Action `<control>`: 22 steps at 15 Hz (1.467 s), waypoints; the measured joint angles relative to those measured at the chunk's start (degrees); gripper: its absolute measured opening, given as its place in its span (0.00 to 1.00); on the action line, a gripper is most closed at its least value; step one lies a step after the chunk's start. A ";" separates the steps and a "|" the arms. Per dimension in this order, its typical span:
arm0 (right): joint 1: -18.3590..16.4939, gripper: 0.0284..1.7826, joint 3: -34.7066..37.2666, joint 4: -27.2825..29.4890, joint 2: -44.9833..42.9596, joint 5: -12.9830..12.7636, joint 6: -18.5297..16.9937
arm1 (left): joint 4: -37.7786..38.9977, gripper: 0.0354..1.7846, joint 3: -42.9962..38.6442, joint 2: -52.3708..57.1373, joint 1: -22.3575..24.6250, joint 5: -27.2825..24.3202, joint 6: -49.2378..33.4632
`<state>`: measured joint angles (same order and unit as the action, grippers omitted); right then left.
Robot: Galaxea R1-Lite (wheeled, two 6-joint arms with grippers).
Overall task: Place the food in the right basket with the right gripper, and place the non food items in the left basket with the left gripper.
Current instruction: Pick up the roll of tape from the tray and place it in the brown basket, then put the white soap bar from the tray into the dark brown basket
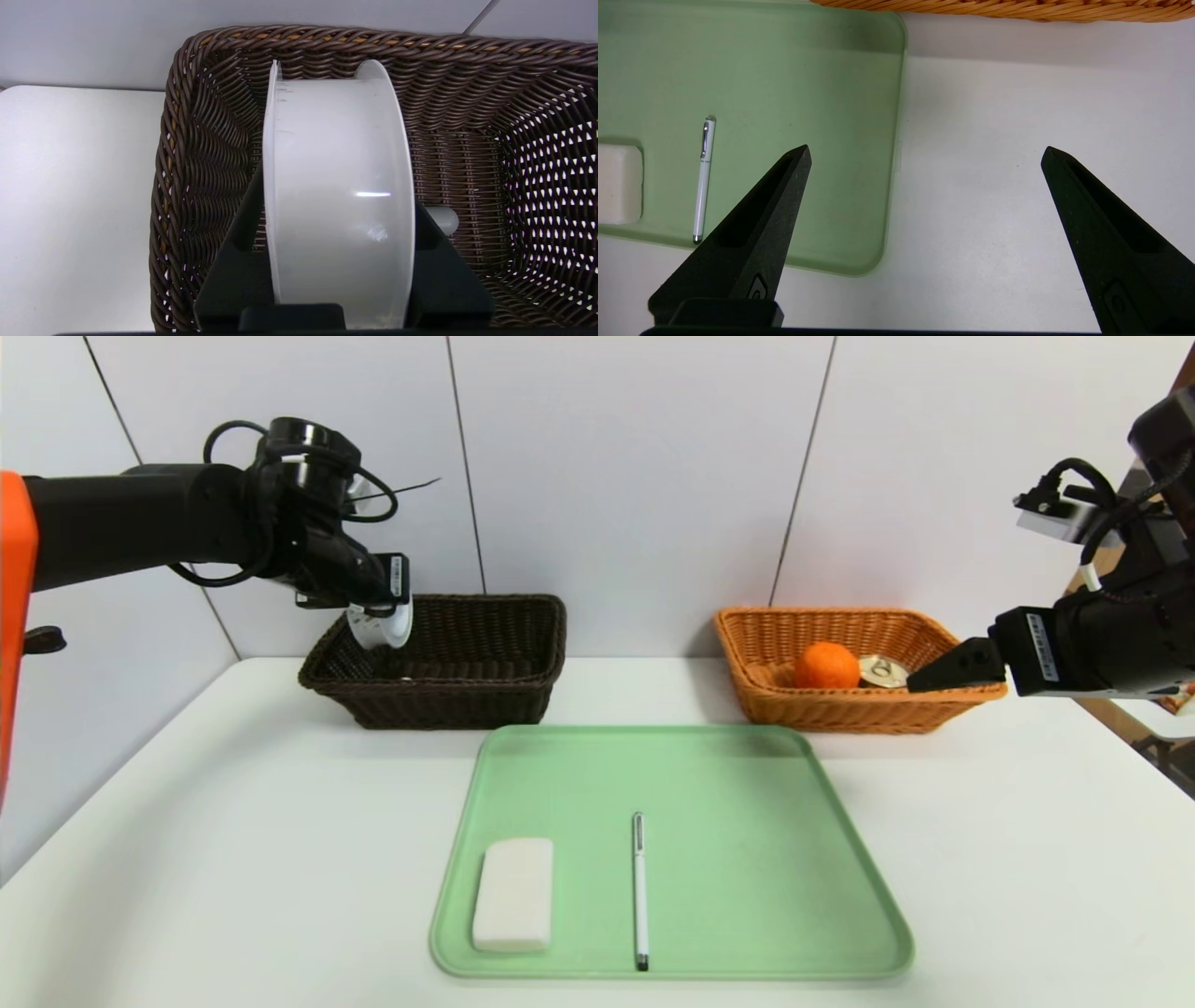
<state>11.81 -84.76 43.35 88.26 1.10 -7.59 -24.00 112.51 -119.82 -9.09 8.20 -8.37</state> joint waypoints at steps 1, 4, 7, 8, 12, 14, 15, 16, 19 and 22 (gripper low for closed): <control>-0.02 0.96 0.06 0.00 0.09 0.02 0.00 | 0.05 0.32 0.00 -0.35 0.06 0.00 0.02; -0.21 0.96 0.65 0.02 0.20 0.02 0.00 | 0.05 0.32 0.01 -1.54 0.39 0.04 0.41; -0.52 0.96 0.87 0.00 0.20 0.00 0.00 | 0.13 0.45 0.11 -2.45 0.80 0.00 0.55; -0.55 0.96 0.89 0.02 0.22 0.02 -0.01 | 0.17 0.51 0.12 -2.58 0.83 0.02 0.52; -0.60 0.96 1.90 -0.24 0.22 0.11 -0.01 | 0.99 0.69 0.48 -0.88 0.63 -0.07 0.50; -0.60 0.96 2.65 -0.24 0.22 0.13 0.00 | 1.96 0.75 0.63 2.65 -1.24 -0.13 0.55; -0.57 0.96 2.84 -0.27 0.24 0.20 -0.01 | 0.88 0.78 0.63 4.80 -3.15 -0.11 0.50; -0.46 0.96 2.99 -0.24 0.24 0.22 -0.01 | -1.60 0.80 0.63 7.20 -5.90 0.04 0.28; -0.02 0.96 3.21 -0.27 0.40 0.11 -0.01 | -13.99 0.85 0.59 12.69 -15.63 2.93 -2.97; 0.01 0.96 3.43 -0.27 0.55 0.05 -0.01 | -28.78 0.88 0.67 15.27 -25.86 6.21 -13.34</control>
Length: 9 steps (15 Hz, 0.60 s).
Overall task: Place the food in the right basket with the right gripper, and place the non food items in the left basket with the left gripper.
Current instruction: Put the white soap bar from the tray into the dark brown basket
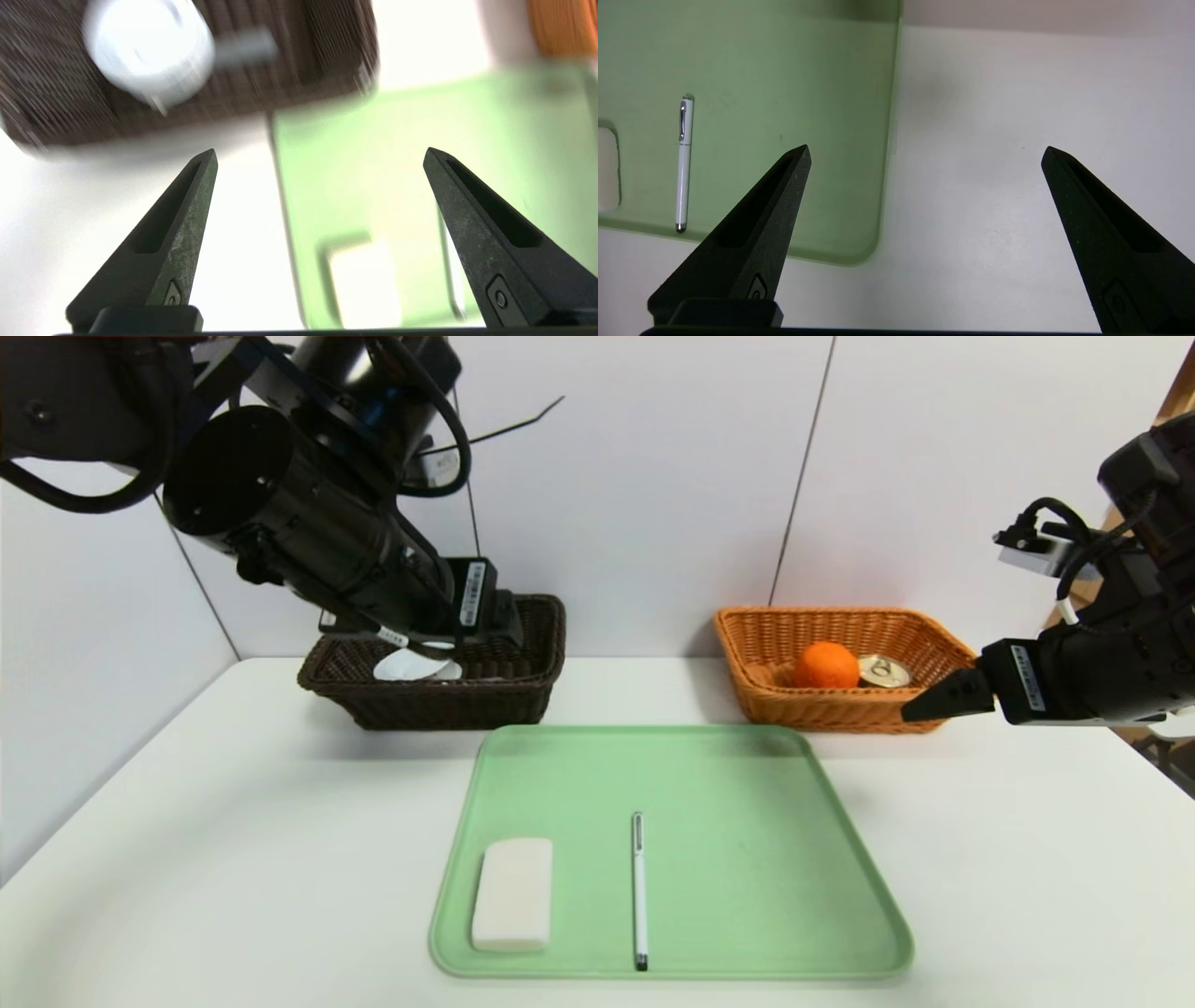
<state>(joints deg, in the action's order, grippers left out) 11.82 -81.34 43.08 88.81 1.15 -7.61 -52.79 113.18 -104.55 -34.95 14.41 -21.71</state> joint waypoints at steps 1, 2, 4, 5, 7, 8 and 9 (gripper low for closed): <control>0.00 0.96 0.27 0.00 0.00 -0.02 0.00 | -4.66 0.89 0.00 0.17 -2.47 0.09 -4.24; 0.05 0.96 0.59 0.02 -0.02 -0.02 0.00 | -8.48 0.90 0.00 -0.05 -4.22 -0.16 -8.16; 0.02 0.96 1.32 0.02 -0.15 -0.10 0.01 | -12.64 0.91 0.02 -0.59 -5.81 -2.40 -12.39; -0.01 0.96 1.51 0.05 -0.24 -0.10 0.00 | -13.89 0.92 0.02 -0.77 -6.14 -3.97 -13.31; -0.04 0.96 1.66 0.05 -0.35 -0.07 0.00 | -16.51 0.93 -0.24 -1.32 -6.89 -8.48 -17.20; -0.06 0.96 1.68 0.05 -0.35 -0.11 0.00 | -17.41 0.93 -0.41 -1.77 -7.13 -10.42 -18.58; -0.06 0.96 1.68 0.09 -0.37 -0.07 0.00 | -17.71 0.93 -0.50 -2.38 -7.38 -11.08 -18.94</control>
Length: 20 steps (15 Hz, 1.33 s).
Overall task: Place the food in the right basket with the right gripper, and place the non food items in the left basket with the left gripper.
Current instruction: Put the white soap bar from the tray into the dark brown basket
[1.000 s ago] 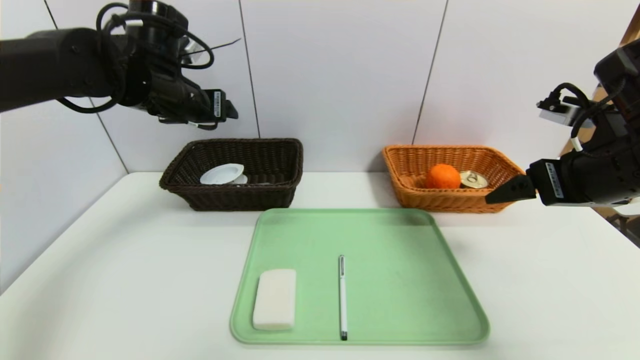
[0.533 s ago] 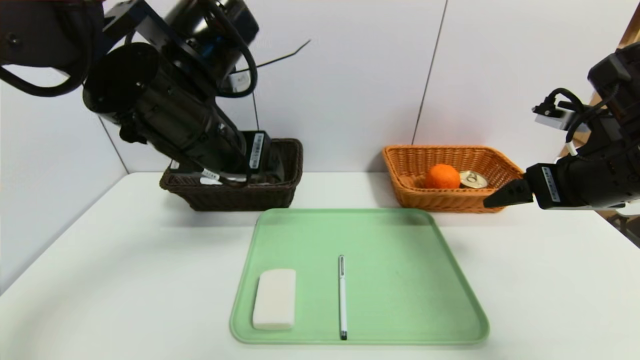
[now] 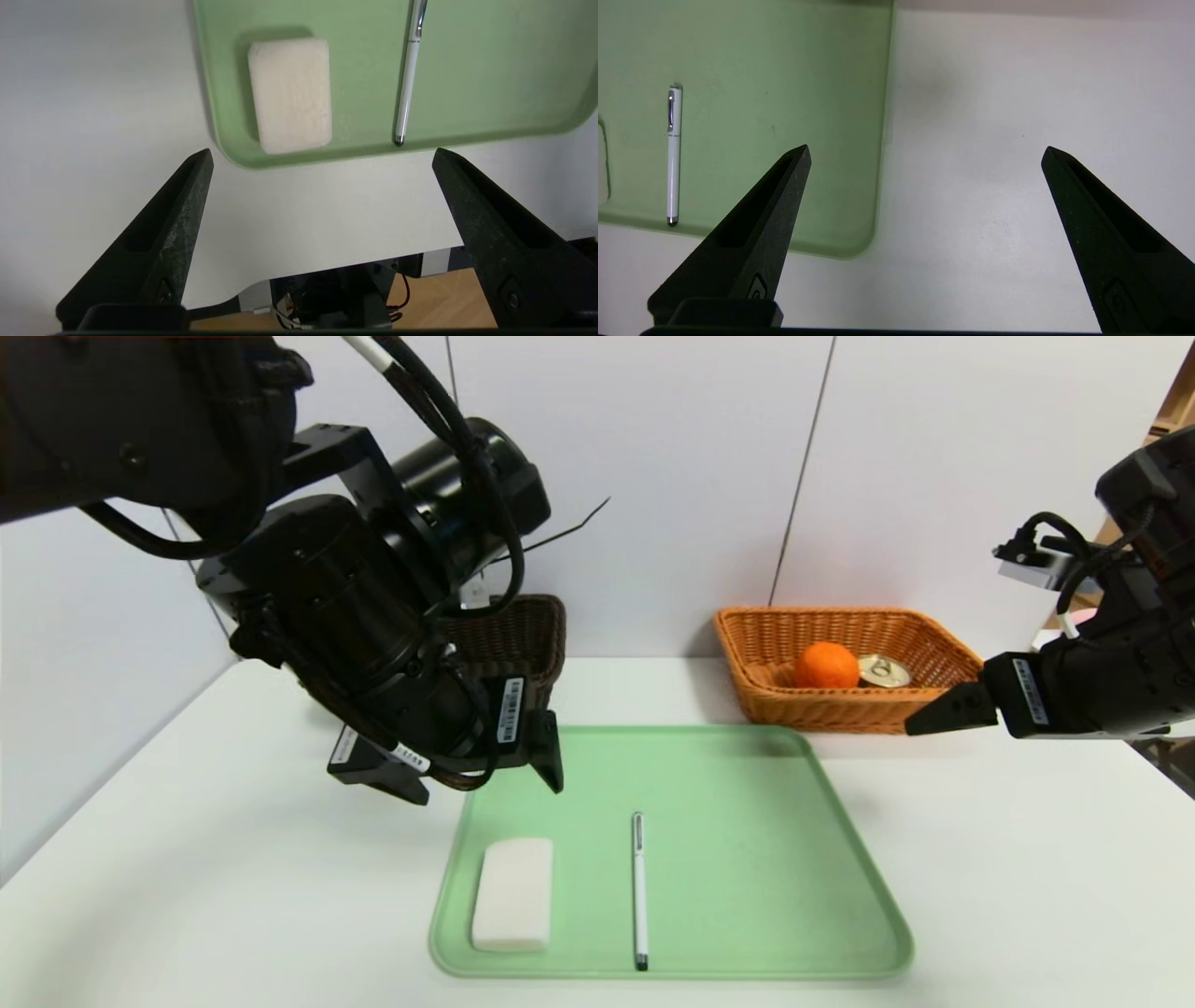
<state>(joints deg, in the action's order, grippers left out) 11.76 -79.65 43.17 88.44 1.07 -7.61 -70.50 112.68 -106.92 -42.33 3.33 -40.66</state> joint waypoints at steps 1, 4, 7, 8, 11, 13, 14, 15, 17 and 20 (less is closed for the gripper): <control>0.02 0.96 0.02 0.00 0.00 -0.02 0.01 | -0.15 0.93 -0.05 -0.68 -0.54 0.00 -0.09; -0.06 0.96 0.05 -0.01 -0.21 -0.02 -0.07 | -1.28 0.94 -0.13 -3.02 -2.33 0.09 -0.27; -0.59 0.96 0.20 -0.04 -0.62 0.02 -0.13 | -1.52 0.94 -1.88 -5.14 -2.62 0.22 -1.76; -0.66 0.96 0.28 -0.06 -0.74 0.02 -0.11 | -1.49 0.94 -3.04 -5.56 -2.66 0.33 -1.87; -0.69 0.96 0.38 -0.04 -0.85 0.07 -0.11 | -1.33 0.94 -4.05 -7.00 -2.68 0.74 -2.95; -0.69 0.96 0.38 -0.06 -0.85 0.11 -0.10 | -1.33 0.94 -4.00 -8.12 -2.68 2.38 -4.62; -0.69 0.96 0.44 -0.01 -0.85 0.11 -0.07 | -1.30 0.94 -3.97 -8.57 -2.68 2.54 -4.82; -0.69 0.96 0.63 -0.04 -0.85 0.13 -0.10 | -1.19 0.94 -3.89 -9.03 -2.68 2.56 -4.92; -0.66 0.96 0.96 -0.06 -0.85 0.13 -0.10 | -0.94 0.94 -3.89 -9.97 -2.68 2.40 -5.27; -0.66 0.96 1.10 -0.09 -0.85 0.11 -0.10 | -0.89 0.94 -3.94 -11.46 -2.68 1.18 -6.25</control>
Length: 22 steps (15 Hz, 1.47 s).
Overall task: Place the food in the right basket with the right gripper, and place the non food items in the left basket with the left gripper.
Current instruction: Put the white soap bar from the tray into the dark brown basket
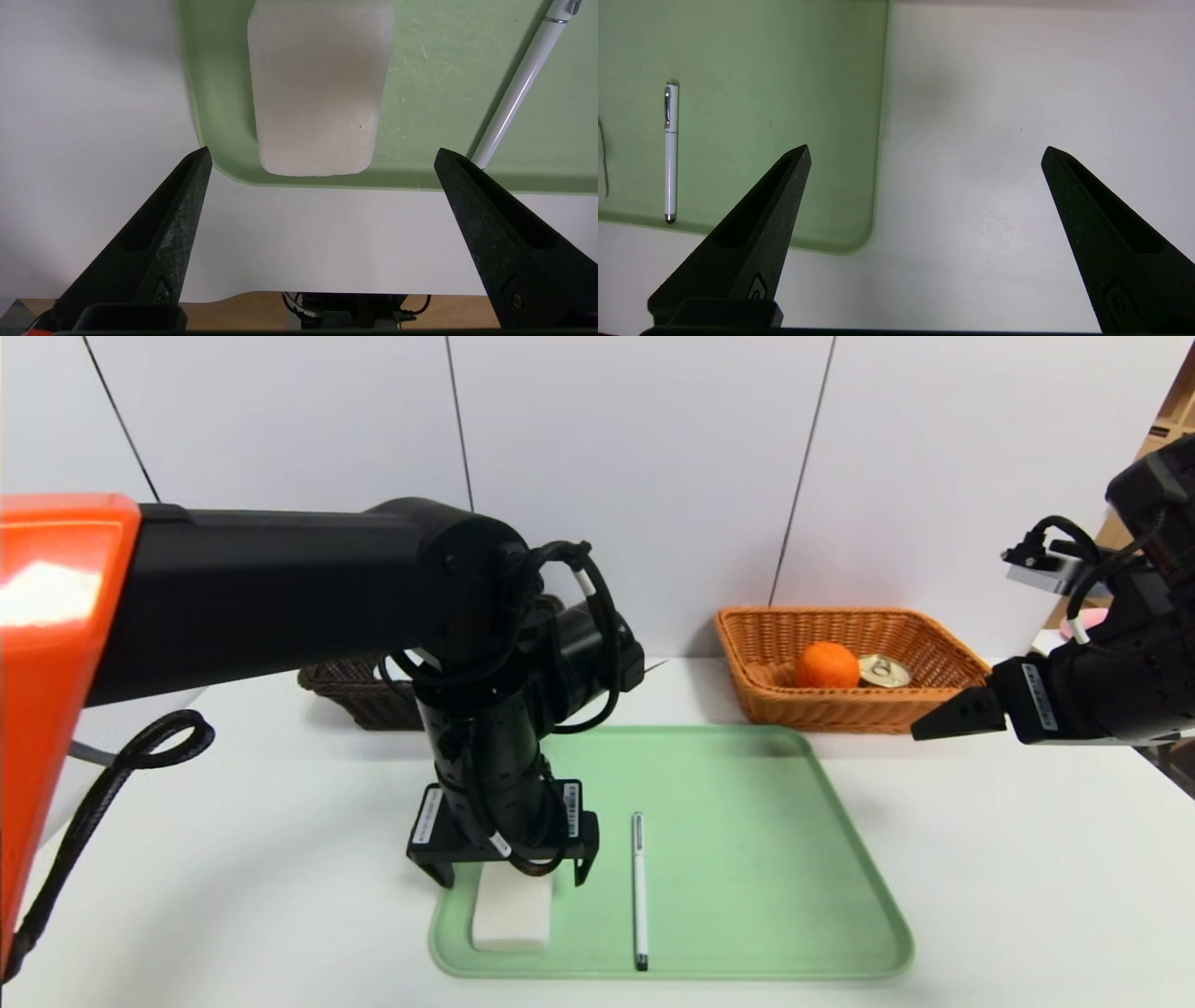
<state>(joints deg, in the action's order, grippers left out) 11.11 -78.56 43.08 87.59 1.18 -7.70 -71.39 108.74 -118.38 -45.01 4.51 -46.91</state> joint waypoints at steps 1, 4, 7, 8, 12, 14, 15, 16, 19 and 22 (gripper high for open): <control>-0.02 0.96 0.00 -0.02 0.00 0.05 0.00 | 0.02 0.94 -0.20 -0.44 0.00 -0.52 -0.02; -0.04 0.96 0.00 0.00 0.00 0.09 -0.04 | 0.00 0.94 -0.89 -1.52 0.05 -0.46 -0.05; -0.04 0.96 0.06 -0.02 -0.02 0.11 0.00 | 0.80 0.94 -1.13 -2.68 0.30 -0.30 0.00; -0.04 0.96 0.06 0.00 -0.02 0.11 -0.01 | 1.38 0.94 -1.13 -2.90 0.39 -0.35 -0.02; -0.06 0.96 0.06 0.00 -0.05 0.11 -0.01 | 2.12 0.94 -1.18 -3.43 0.78 -0.60 0.00; -0.06 0.96 0.06 0.00 -0.09 0.11 -0.04 | 3.08 0.94 -1.83 -3.75 1.16 -0.68 0.11; -0.06 0.96 0.06 0.00 -0.11 0.11 -0.01 | 3.72 0.94 -2.57 -3.84 1.27 -0.68 0.09; -0.06 0.96 0.06 0.00 -0.11 0.11 -0.04 | 4.61 0.94 -3.58 -3.84 1.35 -0.68 0.20; -0.06 0.96 0.06 0.02 -0.22 0.09 0.00 | 6.89 0.94 -6.12 -3.89 1.57 -0.68 0.46; -0.06 0.96 0.11 0.00 -0.41 0.02 0.02 | 7.06 0.94 -6.60 -3.80 1.73 -0.71 0.96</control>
<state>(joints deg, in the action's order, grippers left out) 11.04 -78.45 43.08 87.17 1.21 -7.68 -64.33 102.14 -122.19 -43.28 3.80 -45.95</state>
